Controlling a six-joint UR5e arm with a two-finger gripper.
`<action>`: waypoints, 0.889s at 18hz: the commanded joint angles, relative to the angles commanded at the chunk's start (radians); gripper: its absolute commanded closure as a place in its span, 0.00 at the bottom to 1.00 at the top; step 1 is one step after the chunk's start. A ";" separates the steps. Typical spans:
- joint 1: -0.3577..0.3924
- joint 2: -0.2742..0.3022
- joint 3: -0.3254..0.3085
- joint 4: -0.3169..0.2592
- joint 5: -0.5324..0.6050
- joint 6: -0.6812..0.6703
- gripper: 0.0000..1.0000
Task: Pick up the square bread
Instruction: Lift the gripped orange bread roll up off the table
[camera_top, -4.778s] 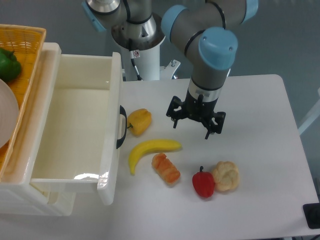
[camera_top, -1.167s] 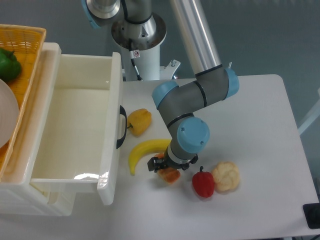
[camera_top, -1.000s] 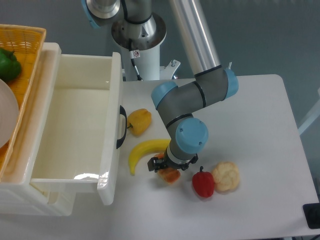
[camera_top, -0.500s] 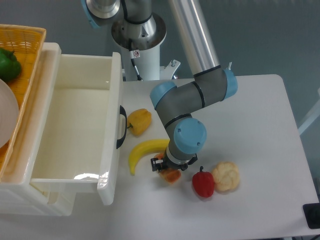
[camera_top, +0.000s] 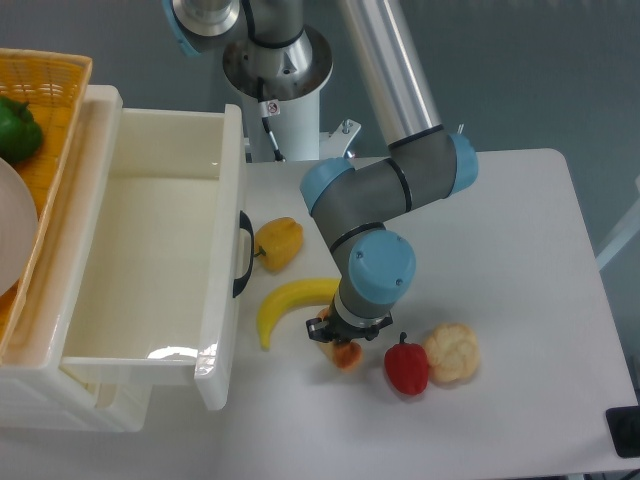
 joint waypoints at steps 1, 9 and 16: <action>0.000 0.015 -0.002 0.000 -0.002 0.041 1.00; 0.017 0.104 -0.003 0.000 -0.003 0.266 1.00; 0.044 0.170 -0.014 -0.017 0.005 0.465 1.00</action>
